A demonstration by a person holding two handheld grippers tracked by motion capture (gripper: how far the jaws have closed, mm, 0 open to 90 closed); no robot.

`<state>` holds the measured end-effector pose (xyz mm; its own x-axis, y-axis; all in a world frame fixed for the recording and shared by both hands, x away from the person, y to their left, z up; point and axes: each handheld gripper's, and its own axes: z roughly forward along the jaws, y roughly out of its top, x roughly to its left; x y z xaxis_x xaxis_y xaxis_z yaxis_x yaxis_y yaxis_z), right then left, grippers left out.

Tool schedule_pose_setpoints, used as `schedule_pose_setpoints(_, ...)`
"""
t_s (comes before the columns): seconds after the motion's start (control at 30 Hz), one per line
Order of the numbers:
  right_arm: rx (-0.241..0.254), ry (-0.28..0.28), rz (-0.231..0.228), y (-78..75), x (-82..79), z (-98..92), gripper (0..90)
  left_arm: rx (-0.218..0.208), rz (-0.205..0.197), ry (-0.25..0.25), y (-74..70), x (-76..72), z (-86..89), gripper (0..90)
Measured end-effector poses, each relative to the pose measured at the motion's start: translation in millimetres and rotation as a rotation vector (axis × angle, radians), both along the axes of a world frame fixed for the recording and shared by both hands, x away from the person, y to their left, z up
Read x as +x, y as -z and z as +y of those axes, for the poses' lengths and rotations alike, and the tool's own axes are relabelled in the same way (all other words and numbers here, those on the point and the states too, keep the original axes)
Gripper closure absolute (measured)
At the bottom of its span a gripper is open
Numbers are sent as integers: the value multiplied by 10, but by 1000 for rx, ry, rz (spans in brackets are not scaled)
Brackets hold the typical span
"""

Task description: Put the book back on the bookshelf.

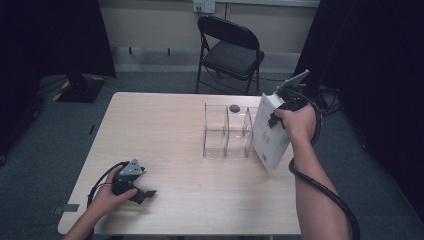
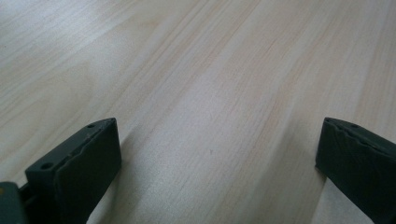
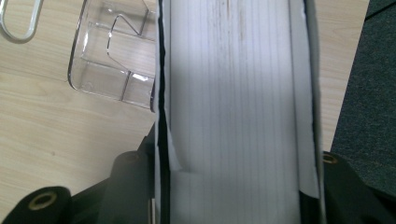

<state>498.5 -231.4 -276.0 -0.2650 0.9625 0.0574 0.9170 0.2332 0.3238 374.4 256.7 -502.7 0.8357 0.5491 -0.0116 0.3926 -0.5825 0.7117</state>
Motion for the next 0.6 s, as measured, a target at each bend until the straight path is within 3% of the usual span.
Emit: schedule_pose_setpoints(0.6,9,19,-10,32,105,42,522,0,0,0,0,0,0,0)
